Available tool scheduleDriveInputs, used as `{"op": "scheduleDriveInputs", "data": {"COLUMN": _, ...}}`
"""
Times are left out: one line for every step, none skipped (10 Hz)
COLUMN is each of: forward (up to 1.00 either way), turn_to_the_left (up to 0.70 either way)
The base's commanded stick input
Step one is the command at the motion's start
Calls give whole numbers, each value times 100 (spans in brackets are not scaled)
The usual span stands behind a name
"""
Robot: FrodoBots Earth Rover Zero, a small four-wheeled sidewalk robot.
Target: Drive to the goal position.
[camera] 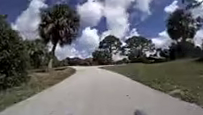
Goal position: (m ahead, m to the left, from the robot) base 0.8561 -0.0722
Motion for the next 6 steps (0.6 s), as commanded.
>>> {"op": "scheduleDriveInputs", "data": {"forward": 85, "turn_to_the_left": 34}}
{"op": "scheduleDriveInputs", "data": {"forward": 85, "turn_to_the_left": 34}}
{"op": "scheduleDriveInputs", "data": {"forward": 85, "turn_to_the_left": 34}}
{"op": "scheduleDriveInputs", "data": {"forward": 85, "turn_to_the_left": 34}}
{"op": "scheduleDriveInputs", "data": {"forward": 85, "turn_to_the_left": 34}}
{"op": "scheduleDriveInputs", "data": {"forward": 85, "turn_to_the_left": 12}}
